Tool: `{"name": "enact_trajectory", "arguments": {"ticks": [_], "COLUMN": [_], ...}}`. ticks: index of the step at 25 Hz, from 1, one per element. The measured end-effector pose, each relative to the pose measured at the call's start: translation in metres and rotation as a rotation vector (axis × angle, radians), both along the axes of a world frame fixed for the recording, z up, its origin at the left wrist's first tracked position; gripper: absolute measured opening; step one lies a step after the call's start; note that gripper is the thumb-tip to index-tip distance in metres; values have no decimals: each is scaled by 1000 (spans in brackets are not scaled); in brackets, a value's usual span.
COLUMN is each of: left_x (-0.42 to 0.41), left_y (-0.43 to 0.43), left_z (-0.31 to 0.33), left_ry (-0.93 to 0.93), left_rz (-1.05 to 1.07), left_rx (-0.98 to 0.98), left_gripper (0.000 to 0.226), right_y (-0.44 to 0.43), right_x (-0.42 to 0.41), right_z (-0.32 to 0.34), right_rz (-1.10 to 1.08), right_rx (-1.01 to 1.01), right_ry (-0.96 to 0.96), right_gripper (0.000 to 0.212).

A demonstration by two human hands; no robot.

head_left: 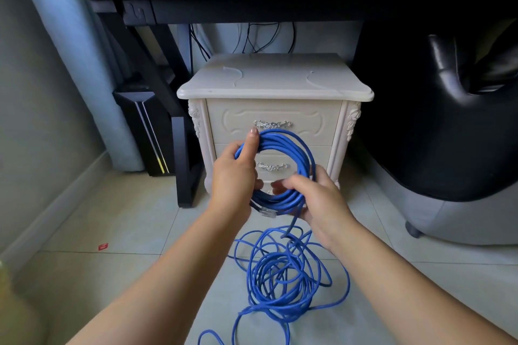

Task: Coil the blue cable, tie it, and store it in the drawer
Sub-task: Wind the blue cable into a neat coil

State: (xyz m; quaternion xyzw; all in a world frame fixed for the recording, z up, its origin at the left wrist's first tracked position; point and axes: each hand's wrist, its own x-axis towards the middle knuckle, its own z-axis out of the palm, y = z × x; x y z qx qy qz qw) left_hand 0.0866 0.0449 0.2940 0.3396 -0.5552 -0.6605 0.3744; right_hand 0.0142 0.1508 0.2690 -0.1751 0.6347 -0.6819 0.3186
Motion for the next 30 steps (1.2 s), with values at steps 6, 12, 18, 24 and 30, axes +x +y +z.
{"name": "enact_trajectory", "arguments": {"ticks": [6,12,18,24,30], "left_x": [-2,12,11,8,8], "left_y": [23,-1,-2,-1,-12], "left_z": [-22,-9,-6,0,-6], "left_ry": [-113,-328,-410,-393,-348], "left_rz": [-18,-344,-465,-435,-179], "left_rx": [-43,-717,-868,-830,-588], "left_gripper": [47,41,46,32,49], "right_y": [1,7,10,8,24], "right_x": [-5,-12,-3,-8,-28], "right_z": [1,9,10,21,19], "right_rz": [-168,-30,63,74,433], "right_rx": [-73,180,337,218,123], "right_ry": [154,508,742,438,75], "right_gripper": [20,26,23,39,67]}}
